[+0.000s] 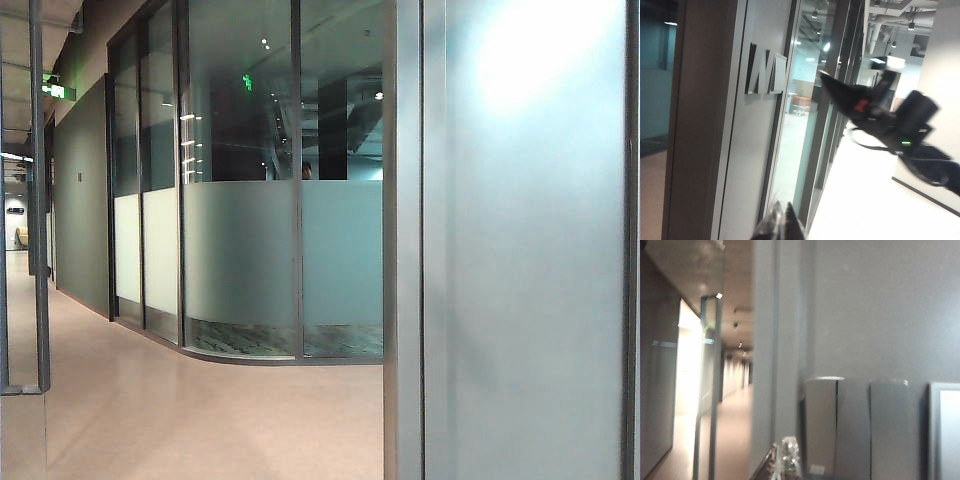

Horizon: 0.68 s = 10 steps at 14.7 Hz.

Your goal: Raise the arm to find the leftmost switch on the wall and turn on the lights.

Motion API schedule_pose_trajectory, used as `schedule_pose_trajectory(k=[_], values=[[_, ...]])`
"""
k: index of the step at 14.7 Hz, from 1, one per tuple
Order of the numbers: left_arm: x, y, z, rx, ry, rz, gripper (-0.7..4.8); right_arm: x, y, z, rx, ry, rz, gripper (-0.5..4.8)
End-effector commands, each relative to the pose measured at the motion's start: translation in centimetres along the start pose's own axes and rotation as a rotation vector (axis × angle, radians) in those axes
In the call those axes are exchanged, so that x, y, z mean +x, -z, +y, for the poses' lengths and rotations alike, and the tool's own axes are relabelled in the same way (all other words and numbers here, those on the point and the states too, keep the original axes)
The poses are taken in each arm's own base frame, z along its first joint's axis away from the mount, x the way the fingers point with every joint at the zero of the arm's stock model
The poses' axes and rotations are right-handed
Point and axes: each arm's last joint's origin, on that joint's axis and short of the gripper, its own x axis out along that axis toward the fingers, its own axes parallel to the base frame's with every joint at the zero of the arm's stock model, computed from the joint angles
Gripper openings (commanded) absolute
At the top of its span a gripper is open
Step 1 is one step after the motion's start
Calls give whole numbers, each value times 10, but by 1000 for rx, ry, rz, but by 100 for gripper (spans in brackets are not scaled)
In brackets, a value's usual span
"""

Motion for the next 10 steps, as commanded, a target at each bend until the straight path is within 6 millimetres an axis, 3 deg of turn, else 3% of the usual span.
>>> schedule_pose_trajectory(k=[1, 5, 8, 10], values=[[-5, -8, -18, 31, -22, -32, -5, -40, -30, 7, 7, 2, 38, -1], [-23, -11, -60, 159, -257, -84, -5, -103, -64, 16, 4, 43, 27, -1], [-45, -7, -98, 238, -549, -99, -5, -147, -78, 21, 0, 68, -15, -1], [-72, 6, -141, 305, -824, -93, -5, -183, -77, 26, 3, 83, 9, -1]])
